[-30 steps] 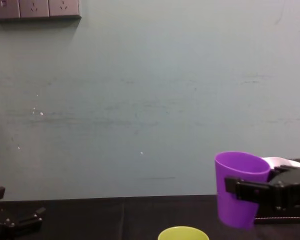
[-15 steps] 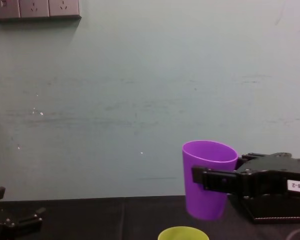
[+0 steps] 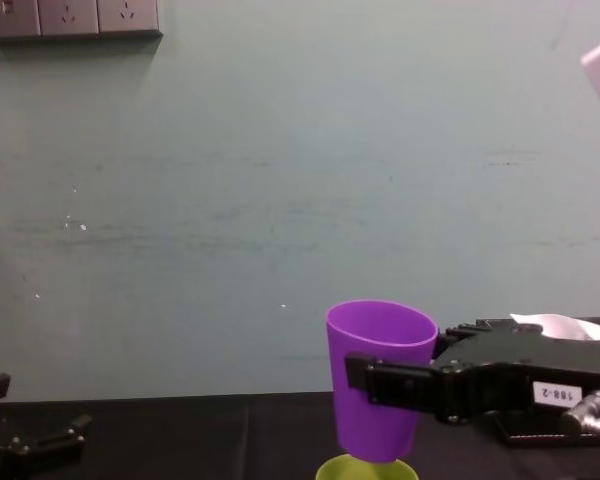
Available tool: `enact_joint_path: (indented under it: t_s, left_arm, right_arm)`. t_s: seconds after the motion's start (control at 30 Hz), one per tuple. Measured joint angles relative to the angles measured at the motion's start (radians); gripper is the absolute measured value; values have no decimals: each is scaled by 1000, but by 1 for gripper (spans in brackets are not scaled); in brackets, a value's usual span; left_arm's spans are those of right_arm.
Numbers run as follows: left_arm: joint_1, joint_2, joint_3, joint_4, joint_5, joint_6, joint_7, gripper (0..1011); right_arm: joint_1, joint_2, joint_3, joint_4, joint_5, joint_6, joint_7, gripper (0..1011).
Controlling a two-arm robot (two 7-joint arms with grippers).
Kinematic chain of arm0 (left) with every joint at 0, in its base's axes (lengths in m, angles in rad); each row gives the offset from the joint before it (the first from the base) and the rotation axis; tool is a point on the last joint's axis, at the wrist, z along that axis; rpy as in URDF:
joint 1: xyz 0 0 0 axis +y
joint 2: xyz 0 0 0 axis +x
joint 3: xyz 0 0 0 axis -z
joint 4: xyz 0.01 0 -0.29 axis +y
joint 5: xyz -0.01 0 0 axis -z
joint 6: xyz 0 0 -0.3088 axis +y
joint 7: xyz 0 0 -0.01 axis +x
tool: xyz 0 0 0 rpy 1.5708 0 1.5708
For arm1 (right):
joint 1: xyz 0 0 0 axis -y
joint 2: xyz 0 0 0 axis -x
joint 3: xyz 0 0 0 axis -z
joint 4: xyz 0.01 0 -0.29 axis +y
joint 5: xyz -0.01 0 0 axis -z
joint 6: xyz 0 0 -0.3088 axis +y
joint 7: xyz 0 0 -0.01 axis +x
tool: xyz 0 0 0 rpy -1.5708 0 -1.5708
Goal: Stack the three plastic cups sequentially using one hand.
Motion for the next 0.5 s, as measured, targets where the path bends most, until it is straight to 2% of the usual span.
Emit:
enact_joint_path:
  t_s: [0.5]
  left_arm:
    - [0, 0, 0, 0, 0, 0, 0, 1010]
  right_arm:
    - [7, -6, -15, 26, 2, -4, 5, 717]
